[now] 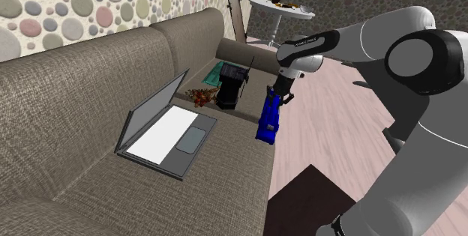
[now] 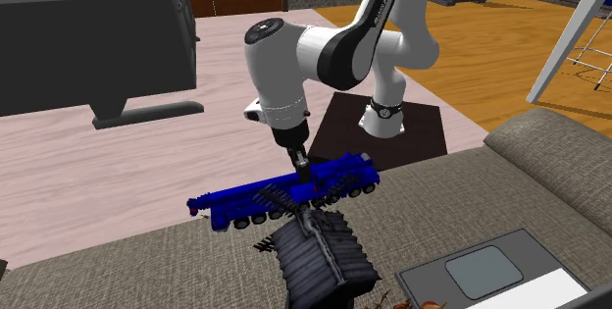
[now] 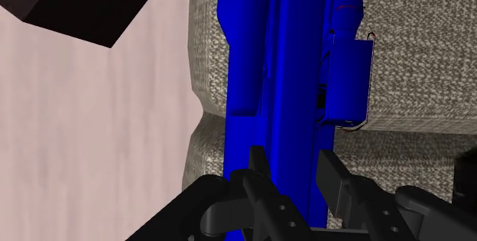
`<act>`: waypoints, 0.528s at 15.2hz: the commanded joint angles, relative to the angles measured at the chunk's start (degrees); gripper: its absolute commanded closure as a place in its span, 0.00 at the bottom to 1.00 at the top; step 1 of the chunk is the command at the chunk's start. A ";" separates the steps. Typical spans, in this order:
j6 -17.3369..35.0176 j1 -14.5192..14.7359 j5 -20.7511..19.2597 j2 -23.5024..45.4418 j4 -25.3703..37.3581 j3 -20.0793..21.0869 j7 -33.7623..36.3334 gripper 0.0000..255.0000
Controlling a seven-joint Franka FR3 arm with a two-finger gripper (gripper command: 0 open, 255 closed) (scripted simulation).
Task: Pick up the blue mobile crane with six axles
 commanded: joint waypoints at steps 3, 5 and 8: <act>-2.94 0.03 -0.63 -1.63 1.55 -0.14 0.67 1.00; -4.32 0.05 -0.89 -2.27 2.33 -0.19 0.97 1.00; -6.41 0.06 -1.24 -3.16 3.59 -0.24 1.41 1.00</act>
